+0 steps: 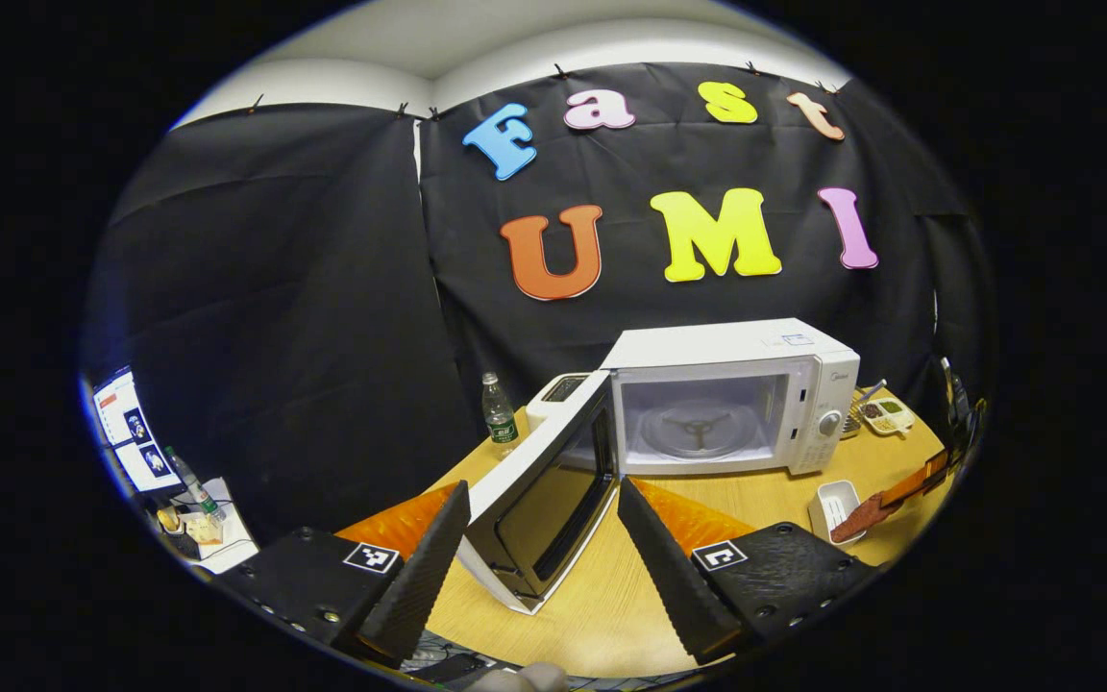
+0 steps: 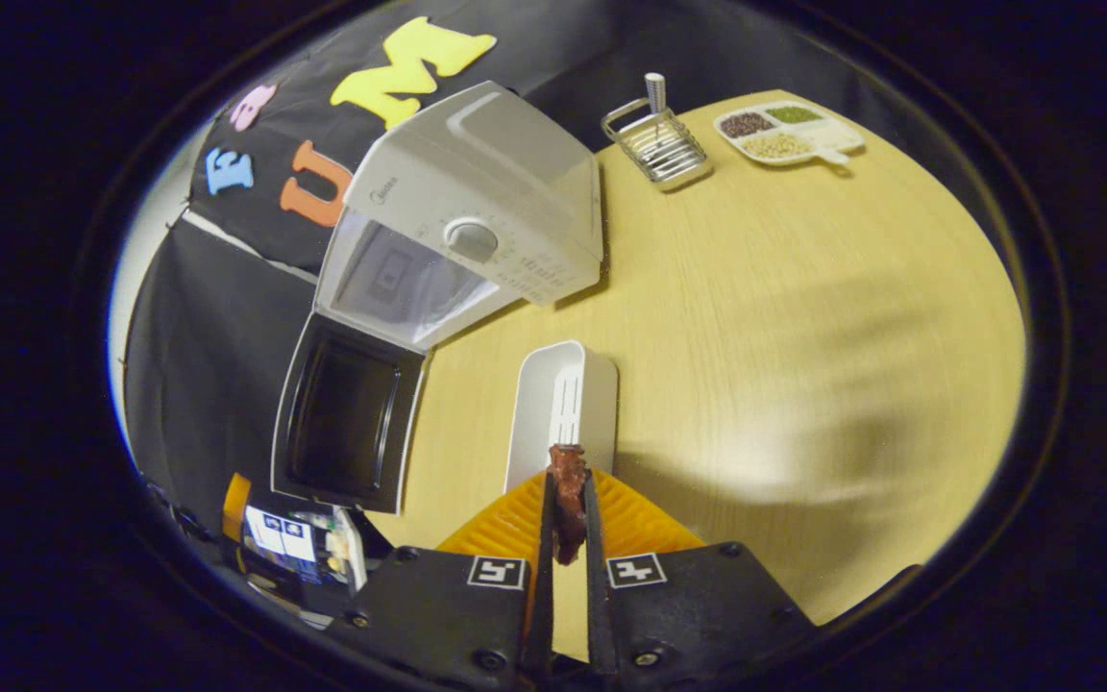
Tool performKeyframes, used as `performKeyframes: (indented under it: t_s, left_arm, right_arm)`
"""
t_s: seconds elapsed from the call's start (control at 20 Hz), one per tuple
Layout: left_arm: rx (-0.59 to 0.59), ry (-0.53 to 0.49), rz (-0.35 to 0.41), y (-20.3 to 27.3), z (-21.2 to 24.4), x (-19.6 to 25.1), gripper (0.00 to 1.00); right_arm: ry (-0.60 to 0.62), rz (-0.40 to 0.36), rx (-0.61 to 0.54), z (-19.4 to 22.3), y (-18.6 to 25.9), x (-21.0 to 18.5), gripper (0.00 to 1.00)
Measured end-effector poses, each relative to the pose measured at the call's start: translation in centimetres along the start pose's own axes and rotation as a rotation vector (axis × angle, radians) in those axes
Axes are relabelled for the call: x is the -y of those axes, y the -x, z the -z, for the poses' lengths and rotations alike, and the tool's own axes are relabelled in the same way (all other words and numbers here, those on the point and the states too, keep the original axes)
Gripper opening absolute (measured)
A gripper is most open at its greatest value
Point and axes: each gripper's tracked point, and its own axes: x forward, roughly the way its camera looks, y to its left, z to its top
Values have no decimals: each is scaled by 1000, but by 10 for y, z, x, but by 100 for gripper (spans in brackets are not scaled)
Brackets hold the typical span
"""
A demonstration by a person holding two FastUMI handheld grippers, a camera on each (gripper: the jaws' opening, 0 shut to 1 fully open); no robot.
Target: Open the microwave oven with the left hand, put the food in, and close the microwave oven.
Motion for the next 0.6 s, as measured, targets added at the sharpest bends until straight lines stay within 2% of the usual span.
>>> performKeyframes:
  t_s: [0.15,0.35,0.4,0.45,0.6]
  left_arm:
    - [-9,-18,-36,0,-10,8,95]
    - [2,-10,-51,-1,-23,17,95]
    - [8,0,-48,-2,-26,18,95]
    - [16,7,-45,-3,-29,19,94]
    - [28,11,-23,-9,-28,17,95]
  right_arm:
    - [15,-14,-36,-6,4,-3,14]
    - [171,-42,-20,-22,27,-38,12]
    - [206,-48,-3,-30,33,-52,2]
    - [249,-63,16,-35,38,-70,12]
    - [326,-93,97,-54,41,-121,12]
